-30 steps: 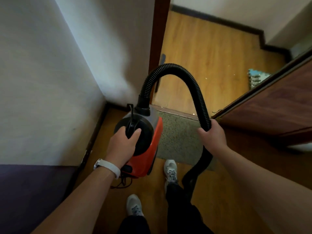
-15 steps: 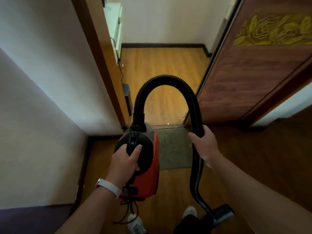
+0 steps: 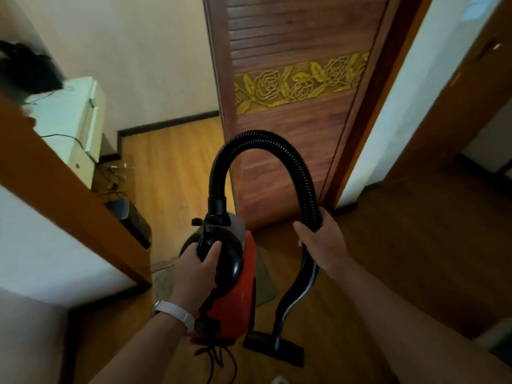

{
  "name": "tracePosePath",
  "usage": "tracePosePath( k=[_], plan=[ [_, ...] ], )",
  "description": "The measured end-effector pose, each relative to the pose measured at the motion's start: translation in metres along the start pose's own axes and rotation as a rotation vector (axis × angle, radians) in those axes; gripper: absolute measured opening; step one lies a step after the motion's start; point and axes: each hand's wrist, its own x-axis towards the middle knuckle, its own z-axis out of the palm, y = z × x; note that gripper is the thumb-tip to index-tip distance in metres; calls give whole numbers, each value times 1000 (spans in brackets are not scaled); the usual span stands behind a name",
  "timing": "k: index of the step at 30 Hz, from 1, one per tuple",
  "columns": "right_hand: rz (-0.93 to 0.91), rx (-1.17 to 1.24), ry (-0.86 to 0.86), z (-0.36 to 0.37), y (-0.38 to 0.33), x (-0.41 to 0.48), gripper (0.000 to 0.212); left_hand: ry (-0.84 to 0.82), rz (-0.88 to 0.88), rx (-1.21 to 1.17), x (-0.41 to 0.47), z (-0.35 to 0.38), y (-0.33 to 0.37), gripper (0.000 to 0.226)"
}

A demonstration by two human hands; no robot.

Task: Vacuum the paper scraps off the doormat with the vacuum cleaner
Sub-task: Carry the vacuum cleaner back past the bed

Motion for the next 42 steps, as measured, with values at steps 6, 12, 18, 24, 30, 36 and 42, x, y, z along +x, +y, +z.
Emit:
tracePosePath(
  k=[6,12,18,24,30,36,42],
  plan=[
    [-2,103,151,-80,-2,17,17,-126,87,-32,18,80,77,40],
    [-12,161,302,-131,7,48,17,-254,165,-55,46,153,139,36],
    [-10,154,502,-169,22,108,15,-415,208,-57,100,237,187,29],
    [98,100,666,-225,35,172,16,-613,271,-84,166,323,231,23],
    [156,76,854,-276,46,206,16,-756,443,-52,208,401,286,27],
    [155,128,1005,-331,68,235,20,-825,582,-32,222,478,352,17],
    [160,208,1087,-410,123,285,17,-855,595,47,219,572,414,20]
  ],
)
